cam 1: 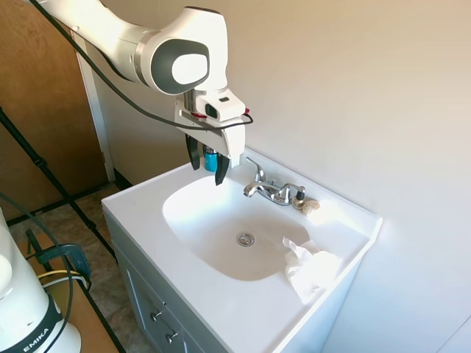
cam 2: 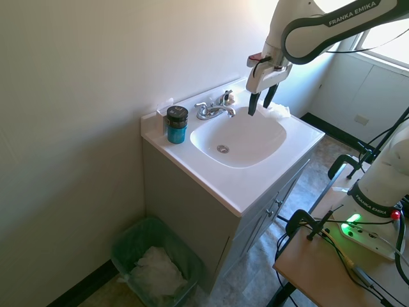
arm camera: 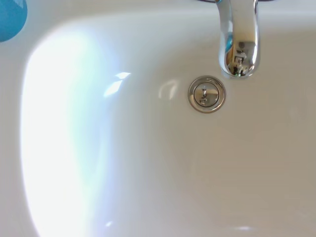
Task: Throw the tissue in the trash bin
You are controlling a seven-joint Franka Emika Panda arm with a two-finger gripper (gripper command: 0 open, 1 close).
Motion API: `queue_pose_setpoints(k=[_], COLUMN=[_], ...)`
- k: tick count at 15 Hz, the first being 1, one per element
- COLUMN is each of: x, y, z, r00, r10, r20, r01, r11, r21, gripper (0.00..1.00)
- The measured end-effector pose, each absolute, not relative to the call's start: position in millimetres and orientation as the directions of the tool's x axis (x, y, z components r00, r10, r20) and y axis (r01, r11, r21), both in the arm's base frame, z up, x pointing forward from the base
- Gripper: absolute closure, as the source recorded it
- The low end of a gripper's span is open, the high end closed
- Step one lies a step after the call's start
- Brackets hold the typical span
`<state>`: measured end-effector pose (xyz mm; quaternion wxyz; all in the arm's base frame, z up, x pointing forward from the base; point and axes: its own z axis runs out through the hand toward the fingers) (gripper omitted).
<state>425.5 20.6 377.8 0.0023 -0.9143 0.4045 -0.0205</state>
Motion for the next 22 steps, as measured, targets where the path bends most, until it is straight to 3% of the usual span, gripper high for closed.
queue_pose_setpoints(k=[3, 9, 16, 22], x=[427.2, 456.5, 469.3, 502.5], y=[12.2, -94.2, -206.5, -234.4], z=[377.7, 385.9, 327.9, 279.5], r00=[0.662, 0.516, 0.313, 0.242], r10=[-0.748, -0.851, -0.946, -0.969], r20=[0.040, 0.099, 0.082, 0.048], r01=[-0.748, -0.853, -0.948, -0.970], r11=[-0.663, -0.521, -0.317, -0.243], r21=[-0.017, -0.034, -0.037, -0.020], gripper=[0.00, 0.00, 0.00, 0.00])
